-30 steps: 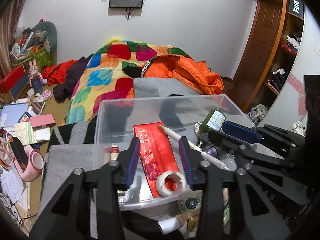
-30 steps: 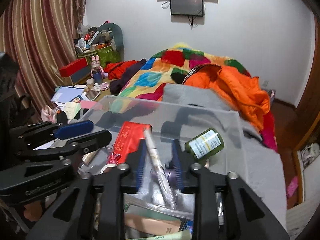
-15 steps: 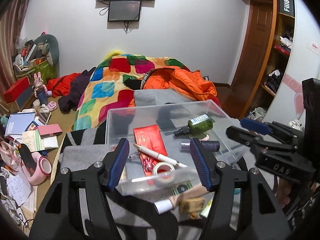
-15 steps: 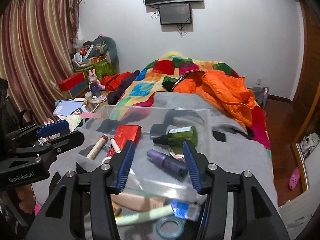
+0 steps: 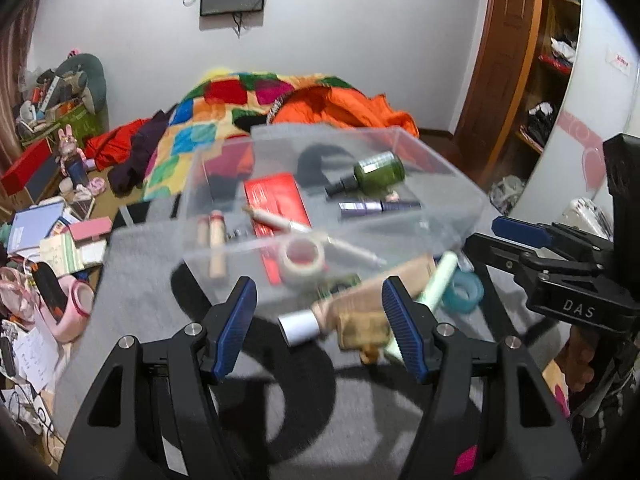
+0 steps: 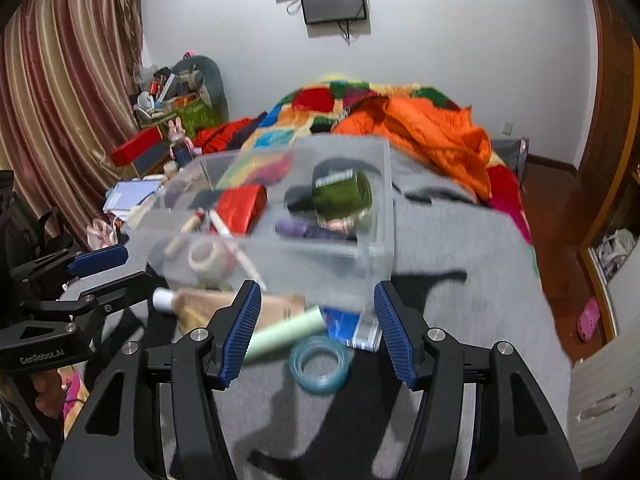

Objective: Organize objects
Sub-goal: 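Grasp the small brown round piece with the left tool while the right grasps the clear tape roll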

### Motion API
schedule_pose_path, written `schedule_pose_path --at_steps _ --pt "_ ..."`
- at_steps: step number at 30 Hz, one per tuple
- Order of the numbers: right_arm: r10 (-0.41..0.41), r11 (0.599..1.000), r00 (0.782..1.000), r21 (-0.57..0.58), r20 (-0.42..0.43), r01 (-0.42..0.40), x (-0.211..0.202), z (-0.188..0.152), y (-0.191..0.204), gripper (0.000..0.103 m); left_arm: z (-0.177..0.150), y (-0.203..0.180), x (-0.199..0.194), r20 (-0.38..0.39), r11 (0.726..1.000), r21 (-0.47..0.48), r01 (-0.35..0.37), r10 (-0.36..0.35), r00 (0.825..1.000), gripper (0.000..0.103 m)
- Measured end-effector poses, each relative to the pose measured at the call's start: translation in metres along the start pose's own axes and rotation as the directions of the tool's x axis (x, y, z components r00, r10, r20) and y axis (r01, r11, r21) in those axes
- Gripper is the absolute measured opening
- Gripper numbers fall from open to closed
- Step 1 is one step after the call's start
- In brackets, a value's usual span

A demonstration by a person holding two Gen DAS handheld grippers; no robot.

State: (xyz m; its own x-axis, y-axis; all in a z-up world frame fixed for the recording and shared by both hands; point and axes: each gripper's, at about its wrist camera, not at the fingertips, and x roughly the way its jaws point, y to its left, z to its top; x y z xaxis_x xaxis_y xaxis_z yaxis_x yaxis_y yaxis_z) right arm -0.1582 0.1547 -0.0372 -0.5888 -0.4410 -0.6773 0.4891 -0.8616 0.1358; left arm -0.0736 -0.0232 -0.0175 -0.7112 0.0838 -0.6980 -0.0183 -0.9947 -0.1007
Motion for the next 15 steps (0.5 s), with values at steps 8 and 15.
schedule_pose_path --at_steps 8,15 --pt "0.022 1.0 0.995 0.024 -0.097 -0.02 0.015 -0.031 -0.01 0.058 -0.03 -0.008 0.009 -0.067 1.0 0.004 0.014 -0.014 0.998 0.065" --pt "0.005 1.0 0.993 0.025 -0.118 -0.002 0.027 -0.039 -0.009 0.058 -0.047 -0.01 0.023 -0.132 0.999 -0.011 0.034 -0.035 0.991 0.051"
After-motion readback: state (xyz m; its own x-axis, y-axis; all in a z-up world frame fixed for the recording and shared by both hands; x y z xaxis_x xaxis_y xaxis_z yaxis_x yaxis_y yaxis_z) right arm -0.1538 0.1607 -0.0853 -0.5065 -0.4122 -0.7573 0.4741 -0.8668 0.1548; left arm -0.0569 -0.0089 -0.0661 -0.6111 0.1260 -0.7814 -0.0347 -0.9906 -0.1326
